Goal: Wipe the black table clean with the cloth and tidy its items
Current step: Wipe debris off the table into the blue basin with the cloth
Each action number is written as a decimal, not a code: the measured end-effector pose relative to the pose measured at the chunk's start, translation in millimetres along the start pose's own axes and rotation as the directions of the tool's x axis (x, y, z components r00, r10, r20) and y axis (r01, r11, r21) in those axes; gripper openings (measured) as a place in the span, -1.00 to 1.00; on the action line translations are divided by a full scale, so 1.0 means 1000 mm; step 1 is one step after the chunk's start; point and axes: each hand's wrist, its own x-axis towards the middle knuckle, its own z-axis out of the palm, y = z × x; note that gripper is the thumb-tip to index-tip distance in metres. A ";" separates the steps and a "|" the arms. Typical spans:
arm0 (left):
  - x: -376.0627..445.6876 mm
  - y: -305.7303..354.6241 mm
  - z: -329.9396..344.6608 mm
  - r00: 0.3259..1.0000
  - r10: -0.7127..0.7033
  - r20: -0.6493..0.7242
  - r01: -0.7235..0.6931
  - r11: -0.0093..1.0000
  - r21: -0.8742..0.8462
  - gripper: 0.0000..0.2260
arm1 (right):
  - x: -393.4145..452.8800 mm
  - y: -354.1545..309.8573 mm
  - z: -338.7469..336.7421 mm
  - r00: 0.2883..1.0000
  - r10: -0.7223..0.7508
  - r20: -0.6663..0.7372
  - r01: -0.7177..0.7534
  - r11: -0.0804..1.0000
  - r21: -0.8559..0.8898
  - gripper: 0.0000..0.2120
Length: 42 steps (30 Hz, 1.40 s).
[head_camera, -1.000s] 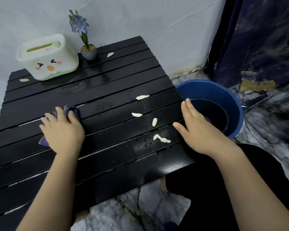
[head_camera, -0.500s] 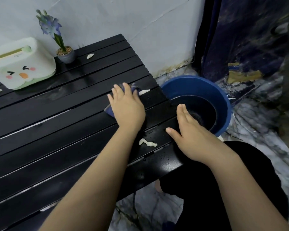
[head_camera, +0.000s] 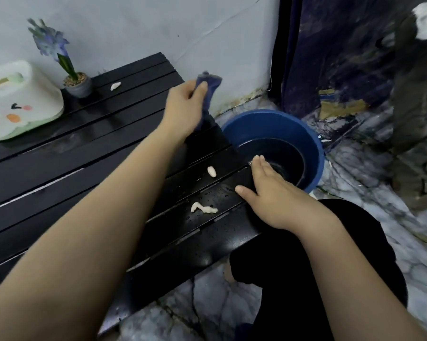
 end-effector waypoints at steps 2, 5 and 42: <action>-0.031 -0.005 -0.034 0.995 0.096 0.004 -0.096 0.987 0.125 -0.78 | -0.001 -0.001 -0.001 1.000 0.002 0.010 -0.002 1.000 -0.013 -0.24; -0.115 -0.025 -0.081 0.986 0.163 0.037 -0.167 0.939 0.300 -0.69 | -0.001 -0.002 -0.002 1.000 0.007 0.012 -0.007 1.000 -0.019 -0.24; -0.024 -0.006 0.023 0.952 0.230 0.202 -0.249 0.966 0.075 -0.68 | 0.005 0.018 -0.005 0.999 -0.016 0.034 0.015 0.999 0.052 -0.32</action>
